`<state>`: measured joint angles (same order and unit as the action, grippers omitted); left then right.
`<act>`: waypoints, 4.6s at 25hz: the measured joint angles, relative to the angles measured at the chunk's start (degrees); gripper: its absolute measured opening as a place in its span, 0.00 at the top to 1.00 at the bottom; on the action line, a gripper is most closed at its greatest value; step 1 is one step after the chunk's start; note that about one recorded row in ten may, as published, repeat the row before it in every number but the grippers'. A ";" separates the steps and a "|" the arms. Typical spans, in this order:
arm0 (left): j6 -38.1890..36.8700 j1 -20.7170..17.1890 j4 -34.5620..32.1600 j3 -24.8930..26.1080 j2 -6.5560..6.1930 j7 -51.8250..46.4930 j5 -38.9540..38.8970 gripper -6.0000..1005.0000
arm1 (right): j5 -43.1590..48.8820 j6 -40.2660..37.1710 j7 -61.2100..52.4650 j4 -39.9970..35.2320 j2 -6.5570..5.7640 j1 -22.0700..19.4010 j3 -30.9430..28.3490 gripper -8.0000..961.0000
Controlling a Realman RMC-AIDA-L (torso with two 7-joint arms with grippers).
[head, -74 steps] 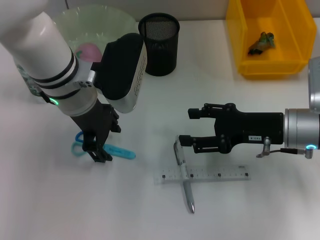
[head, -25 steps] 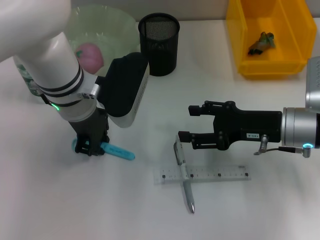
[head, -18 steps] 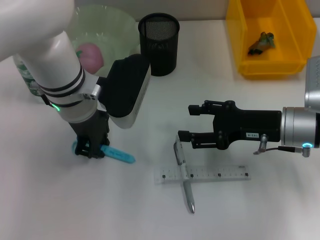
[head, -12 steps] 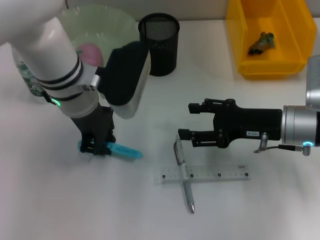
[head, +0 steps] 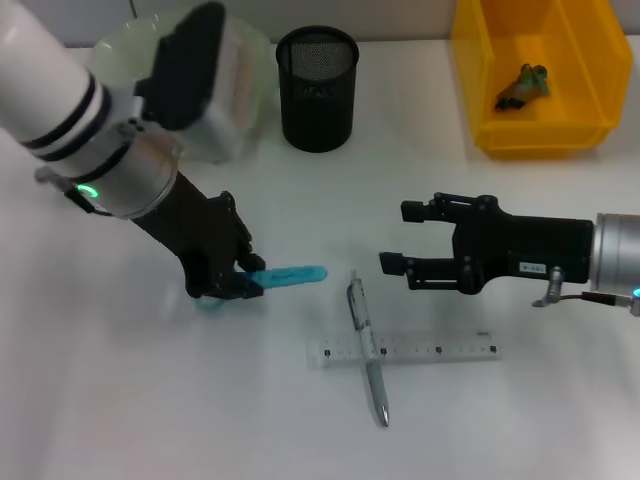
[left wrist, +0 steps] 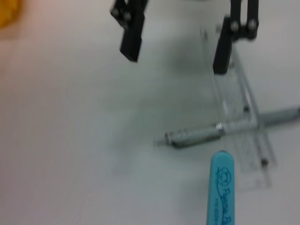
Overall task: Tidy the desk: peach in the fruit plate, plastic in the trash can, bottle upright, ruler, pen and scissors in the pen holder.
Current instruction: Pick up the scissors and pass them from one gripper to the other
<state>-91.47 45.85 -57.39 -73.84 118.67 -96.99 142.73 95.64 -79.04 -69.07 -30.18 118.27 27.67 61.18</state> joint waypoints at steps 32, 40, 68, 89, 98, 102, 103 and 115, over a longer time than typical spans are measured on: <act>0.95 -12.69 28.05 12.85 0.20 0.22 -53.92 0.72 | 7.23 -9.94 15.70 -1.29 -0.08 -3.95 -6.67 0.20; 2.27 -13.09 39.20 12.80 0.45 3.66 -67.16 0.71 | 2.87 -10.75 23.46 2.66 0.43 -4.39 -8.97 0.20; 4.87 -10.73 57.20 13.77 0.50 4.29 -87.87 0.69 | -20.76 -9.78 52.39 29.32 1.59 6.23 -9.67 0.23; 4.83 -6.98 66.31 24.19 0.52 0.13 -86.67 0.68 | -21.19 -3.46 64.38 41.19 1.70 17.58 -19.96 0.25; 7.07 -5.73 69.99 31.85 0.60 0.68 -82.55 0.67 | -18.55 -1.09 65.81 42.34 1.69 20.08 -24.06 0.25; 8.43 -6.02 70.01 37.45 0.60 0.61 -76.93 0.67 | -12.84 0.79 66.25 42.64 1.69 20.21 -29.49 0.26; 8.58 -6.31 70.02 39.22 0.59 0.66 -75.44 0.67 | -11.37 1.18 66.26 42.73 1.69 20.22 -30.88 0.26; 8.57 -7.27 70.05 43.76 0.59 0.81 -70.92 0.66 | -6.00 2.88 67.59 42.98 1.70 19.53 -36.40 0.36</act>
<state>-82.90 38.58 12.66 -30.08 119.26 -96.18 71.81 89.64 -76.16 -1.48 12.79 119.96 47.20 24.78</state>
